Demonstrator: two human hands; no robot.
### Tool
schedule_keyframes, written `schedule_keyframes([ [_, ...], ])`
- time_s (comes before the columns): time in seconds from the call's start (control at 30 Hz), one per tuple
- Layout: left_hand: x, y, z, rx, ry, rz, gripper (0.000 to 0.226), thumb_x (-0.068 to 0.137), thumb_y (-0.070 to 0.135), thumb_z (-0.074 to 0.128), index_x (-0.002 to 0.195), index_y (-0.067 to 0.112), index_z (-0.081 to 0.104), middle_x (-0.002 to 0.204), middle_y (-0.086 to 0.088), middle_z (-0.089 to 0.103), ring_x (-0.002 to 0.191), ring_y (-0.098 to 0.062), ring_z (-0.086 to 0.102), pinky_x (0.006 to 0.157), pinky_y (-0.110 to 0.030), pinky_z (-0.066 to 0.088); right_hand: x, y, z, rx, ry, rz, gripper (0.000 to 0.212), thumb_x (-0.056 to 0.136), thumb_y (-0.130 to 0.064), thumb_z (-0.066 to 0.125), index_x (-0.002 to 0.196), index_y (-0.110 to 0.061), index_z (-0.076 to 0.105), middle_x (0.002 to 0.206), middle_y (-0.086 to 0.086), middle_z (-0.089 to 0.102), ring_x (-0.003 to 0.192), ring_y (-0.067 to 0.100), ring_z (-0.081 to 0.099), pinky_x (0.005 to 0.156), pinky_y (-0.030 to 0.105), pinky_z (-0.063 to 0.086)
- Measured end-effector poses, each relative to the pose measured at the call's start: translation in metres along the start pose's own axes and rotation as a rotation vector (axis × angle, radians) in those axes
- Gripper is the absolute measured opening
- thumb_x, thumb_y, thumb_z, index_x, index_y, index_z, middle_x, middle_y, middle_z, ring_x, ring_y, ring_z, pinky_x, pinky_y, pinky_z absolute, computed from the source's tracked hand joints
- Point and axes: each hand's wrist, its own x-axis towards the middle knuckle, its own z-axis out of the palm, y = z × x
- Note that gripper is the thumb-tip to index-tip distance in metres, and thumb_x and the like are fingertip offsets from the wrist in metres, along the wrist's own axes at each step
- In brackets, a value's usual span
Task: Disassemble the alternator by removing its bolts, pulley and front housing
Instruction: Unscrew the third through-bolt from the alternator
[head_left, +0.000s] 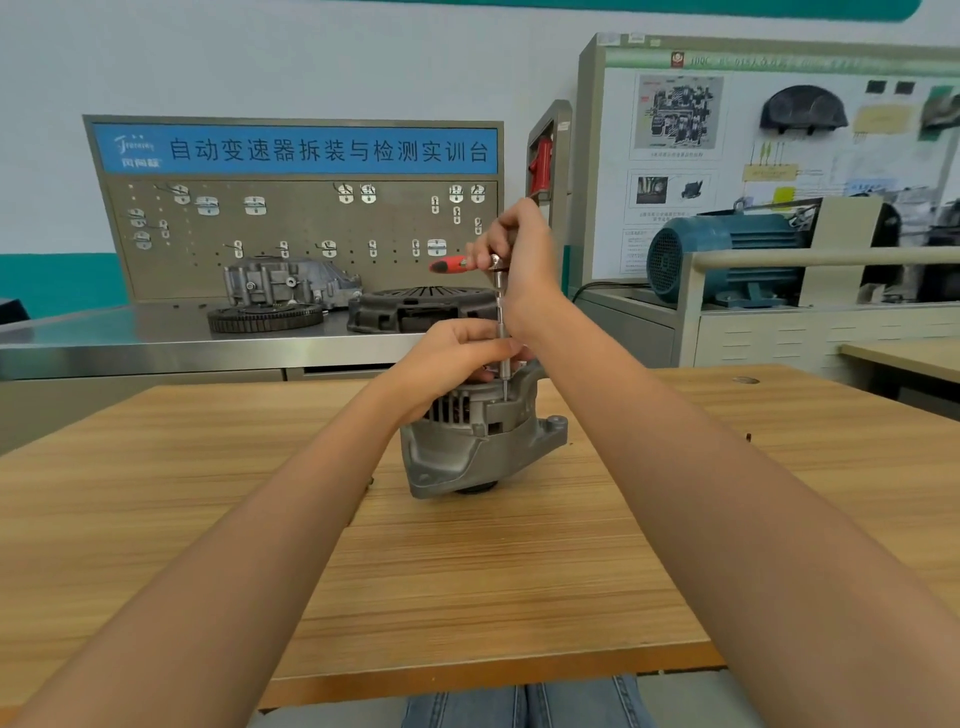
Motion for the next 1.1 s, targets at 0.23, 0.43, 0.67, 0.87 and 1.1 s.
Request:
schedule_keyframes([
  [0.23, -0.001, -0.002, -0.001, -0.037, 0.044, 0.0, 0.02, 0.088, 0.008, 0.062, 0.079, 0.024, 0.07, 0.073, 0.012, 0.072, 0.071, 0.001, 0.066, 0.062, -0.011, 0.049, -0.008, 0.019, 0.002, -0.504, 0.107, -0.318, 0.035, 0.092, -0.01, 0.04, 0.056, -0.012, 0.039, 0.058, 0.0, 0.041, 0.059, 0.013, 0.041, 0.058, 0.024, 0.037],
  [0.43, 0.002, -0.002, 0.0, 0.119, 0.163, -0.004, 0.02, 0.088, -0.001, 0.053, 0.083, 0.017, 0.061, 0.077, -0.001, 0.064, 0.052, 0.01, 0.054, 0.05, -0.008, 0.043, -0.016, 0.046, -0.006, -1.193, 0.334, -0.748, 0.013, 0.08, -0.012, 0.048, 0.084, -0.003, 0.056, 0.085, 0.01, 0.051, 0.086, 0.026, 0.045, 0.097, 0.046, 0.036],
  [0.67, 0.0, 0.0, 0.003, 0.03, 0.116, 0.009, 0.02, 0.089, 0.002, 0.055, 0.083, 0.018, 0.064, 0.069, 0.007, 0.067, 0.06, 0.008, 0.06, 0.056, -0.008, 0.045, -0.013, 0.035, -0.002, -0.863, 0.169, -0.616, 0.021, 0.084, -0.017, 0.043, 0.065, -0.011, 0.042, 0.069, 0.003, 0.041, 0.074, 0.019, 0.039, 0.076, 0.035, 0.036],
  [0.87, -0.001, 0.002, 0.004, 0.002, 0.005, 0.001, 0.013, 0.092, 0.022, 0.058, 0.089, 0.024, 0.07, 0.08, 0.012, 0.073, 0.078, 0.003, 0.065, 0.071, -0.014, 0.049, -0.002, 0.007, -0.001, -0.204, 0.07, -0.107, 0.048, 0.096, -0.018, 0.034, 0.048, -0.011, 0.039, 0.048, 0.004, 0.041, 0.047, 0.01, 0.043, 0.063, 0.019, 0.045],
  [1.1, -0.004, -0.001, 0.004, -0.007, 0.051, 0.024, 0.018, 0.091, 0.013, 0.058, 0.086, 0.025, 0.071, 0.079, 0.011, 0.073, 0.074, 0.001, 0.065, 0.07, -0.013, 0.052, -0.008, 0.013, -0.001, -0.354, 0.124, -0.182, 0.042, 0.096, -0.015, 0.035, 0.055, -0.012, 0.041, 0.056, -0.001, 0.044, 0.056, 0.009, 0.044, 0.058, 0.021, 0.035],
])
